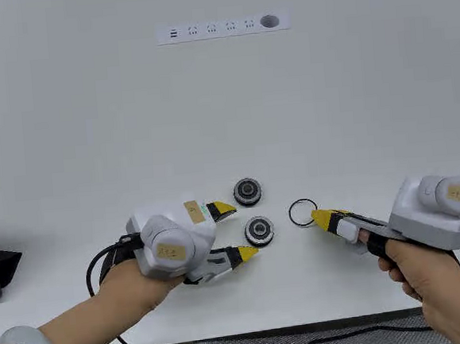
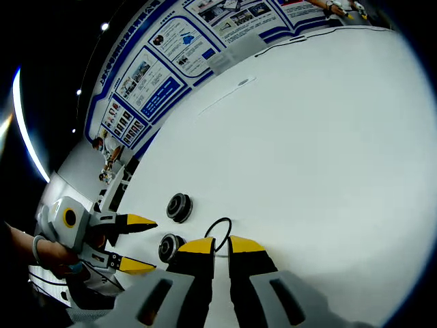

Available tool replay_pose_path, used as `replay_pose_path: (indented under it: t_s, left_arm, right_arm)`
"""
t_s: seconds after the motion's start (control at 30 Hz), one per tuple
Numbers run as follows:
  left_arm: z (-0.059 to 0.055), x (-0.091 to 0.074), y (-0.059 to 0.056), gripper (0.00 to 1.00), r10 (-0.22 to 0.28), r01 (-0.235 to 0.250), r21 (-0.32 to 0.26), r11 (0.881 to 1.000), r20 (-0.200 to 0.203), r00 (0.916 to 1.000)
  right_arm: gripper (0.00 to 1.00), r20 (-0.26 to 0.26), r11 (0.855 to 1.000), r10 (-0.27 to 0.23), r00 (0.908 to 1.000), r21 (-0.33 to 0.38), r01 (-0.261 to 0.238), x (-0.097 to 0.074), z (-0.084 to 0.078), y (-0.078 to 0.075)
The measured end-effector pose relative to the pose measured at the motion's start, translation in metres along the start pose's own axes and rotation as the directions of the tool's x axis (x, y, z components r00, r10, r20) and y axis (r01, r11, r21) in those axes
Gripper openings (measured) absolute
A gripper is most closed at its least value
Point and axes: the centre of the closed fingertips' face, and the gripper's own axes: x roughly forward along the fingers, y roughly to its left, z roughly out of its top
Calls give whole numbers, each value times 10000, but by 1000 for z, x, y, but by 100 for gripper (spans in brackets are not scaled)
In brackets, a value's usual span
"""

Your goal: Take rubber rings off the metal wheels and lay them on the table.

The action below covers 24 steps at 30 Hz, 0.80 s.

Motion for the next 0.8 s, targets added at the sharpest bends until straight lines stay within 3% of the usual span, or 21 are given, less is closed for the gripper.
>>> replay_pose_path:
  t_s: [0.13, 0.3, 0.37, 0.5, 0.8]
  left_arm:
    - [-1, 0, 0, 41, -11, 11, 10, 10000, -21, 10000]
    - [-1, 0, -1, 40, -18, 18, 17, 10000, -13, 10000]
    - [0, 0, -1, 40, -26, 26, 11, 10000, -1, 10000]
    - [1, 0, -1, 39, -34, 34, 34, 10000, 20, 10000]
    - [3, 0, 1, 38, 8, -9, 64, 10000, 87, 10000]
  right_arm:
    - [10, -123, 9978, -158, 9998, -639, 150, 1, 0, -2]
    - [13, -347, 9821, -403, 9986, -1853, 332, 0, -1, 1]
    - [16, -362, 9674, -578, 9977, -2489, 470, 0, 0, -1]
    - [17, -426, 9652, -483, 9979, -2591, 356, 0, -1, 4]
    - [17, -389, 9756, 56, 9992, -2193, -140, 1, -2, 20]
